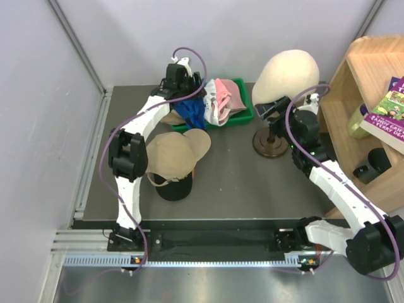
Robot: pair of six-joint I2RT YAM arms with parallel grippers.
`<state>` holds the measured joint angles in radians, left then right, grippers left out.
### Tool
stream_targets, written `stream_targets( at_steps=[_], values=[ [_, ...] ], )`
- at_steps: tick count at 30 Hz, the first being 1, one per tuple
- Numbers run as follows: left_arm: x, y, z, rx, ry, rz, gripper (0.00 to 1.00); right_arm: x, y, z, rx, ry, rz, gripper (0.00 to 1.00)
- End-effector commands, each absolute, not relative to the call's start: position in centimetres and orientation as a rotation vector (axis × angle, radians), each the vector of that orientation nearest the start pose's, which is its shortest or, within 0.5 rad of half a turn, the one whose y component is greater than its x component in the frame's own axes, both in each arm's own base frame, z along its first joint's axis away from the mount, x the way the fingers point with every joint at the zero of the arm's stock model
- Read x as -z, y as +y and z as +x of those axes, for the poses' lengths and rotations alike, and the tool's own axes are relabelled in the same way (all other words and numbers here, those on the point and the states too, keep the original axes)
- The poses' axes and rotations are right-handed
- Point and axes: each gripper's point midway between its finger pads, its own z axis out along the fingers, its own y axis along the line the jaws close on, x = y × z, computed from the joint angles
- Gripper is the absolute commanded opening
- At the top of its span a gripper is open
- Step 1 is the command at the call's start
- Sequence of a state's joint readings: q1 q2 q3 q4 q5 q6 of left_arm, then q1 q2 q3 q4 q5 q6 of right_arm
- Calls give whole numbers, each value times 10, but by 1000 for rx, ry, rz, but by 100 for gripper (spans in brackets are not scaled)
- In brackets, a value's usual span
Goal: Stack the hats
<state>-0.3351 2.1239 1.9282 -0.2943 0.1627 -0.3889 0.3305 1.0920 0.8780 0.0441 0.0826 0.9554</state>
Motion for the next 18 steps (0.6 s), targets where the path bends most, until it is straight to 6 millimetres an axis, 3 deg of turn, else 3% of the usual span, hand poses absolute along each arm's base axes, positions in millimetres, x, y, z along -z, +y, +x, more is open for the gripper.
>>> stream_targets(
  at_steps=[1, 5, 7, 11, 16, 18],
  values=[
    [-192, -253, 561, 627, 2108, 99, 63, -307, 141, 364, -891, 1642, 633, 91],
    [-183, -259, 555, 625, 2136, 128, 56, -306, 137, 360, -888, 1629, 650, 90],
    [-182, -259, 553, 611, 2139, 130, 41, -305, 135, 359, -883, 1624, 663, 90],
    [-198, -258, 552, 611, 2110, 122, 33, -308, 131, 353, -873, 1615, 667, 90],
    [-225, -259, 551, 619, 2054, 120, 32, -307, 125, 348, -856, 1605, 686, 90],
    [-234, -259, 549, 617, 2038, 121, 28, -308, 123, 346, -852, 1597, 689, 90]
  ],
)
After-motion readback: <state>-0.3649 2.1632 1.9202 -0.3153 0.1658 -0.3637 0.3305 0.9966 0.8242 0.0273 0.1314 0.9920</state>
